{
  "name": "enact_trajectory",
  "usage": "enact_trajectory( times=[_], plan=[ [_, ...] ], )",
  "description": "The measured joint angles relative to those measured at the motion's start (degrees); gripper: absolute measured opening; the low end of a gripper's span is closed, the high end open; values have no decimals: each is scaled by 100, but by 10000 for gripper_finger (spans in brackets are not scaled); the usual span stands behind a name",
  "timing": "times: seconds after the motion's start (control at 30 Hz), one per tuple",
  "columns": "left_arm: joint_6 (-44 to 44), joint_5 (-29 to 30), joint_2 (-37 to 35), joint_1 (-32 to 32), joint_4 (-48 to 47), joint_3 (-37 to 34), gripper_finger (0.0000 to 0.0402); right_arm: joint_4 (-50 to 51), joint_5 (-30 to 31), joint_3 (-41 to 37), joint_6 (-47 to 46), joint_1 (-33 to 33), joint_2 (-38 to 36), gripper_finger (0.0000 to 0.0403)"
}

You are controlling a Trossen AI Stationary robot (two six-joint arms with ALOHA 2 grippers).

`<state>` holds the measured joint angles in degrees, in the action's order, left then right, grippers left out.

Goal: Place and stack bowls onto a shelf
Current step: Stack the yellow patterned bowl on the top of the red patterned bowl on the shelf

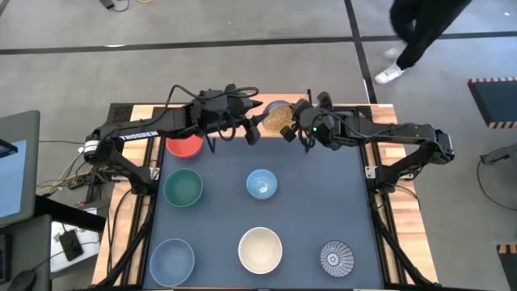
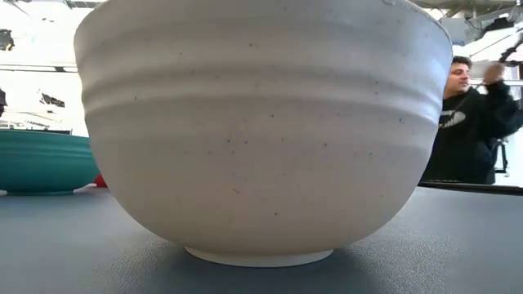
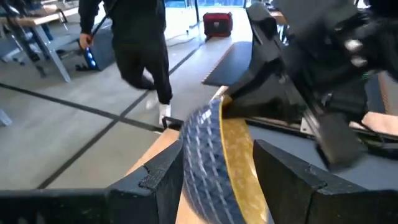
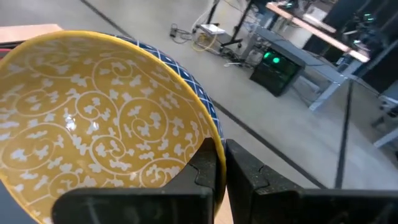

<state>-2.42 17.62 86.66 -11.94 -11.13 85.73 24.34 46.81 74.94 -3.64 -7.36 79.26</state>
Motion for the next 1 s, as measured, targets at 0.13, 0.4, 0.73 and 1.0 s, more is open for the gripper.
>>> enact_trajectory(
  times=[0.13,0.4,0.73,1.0],
  plan=[
    [-321,184,331,0,61,0,178,-109,-13,0,66,49,-2,40],
    [-921,1161,657,135,189,-2,173,132,76,-5,6,84,-11,40],
    [-2060,1722,655,243,743,-2,54,112,214,10,289,178,-124,48],
    [-2092,1720,651,236,930,-2,4,443,93,318,729,209,-151,73]
  ],
)
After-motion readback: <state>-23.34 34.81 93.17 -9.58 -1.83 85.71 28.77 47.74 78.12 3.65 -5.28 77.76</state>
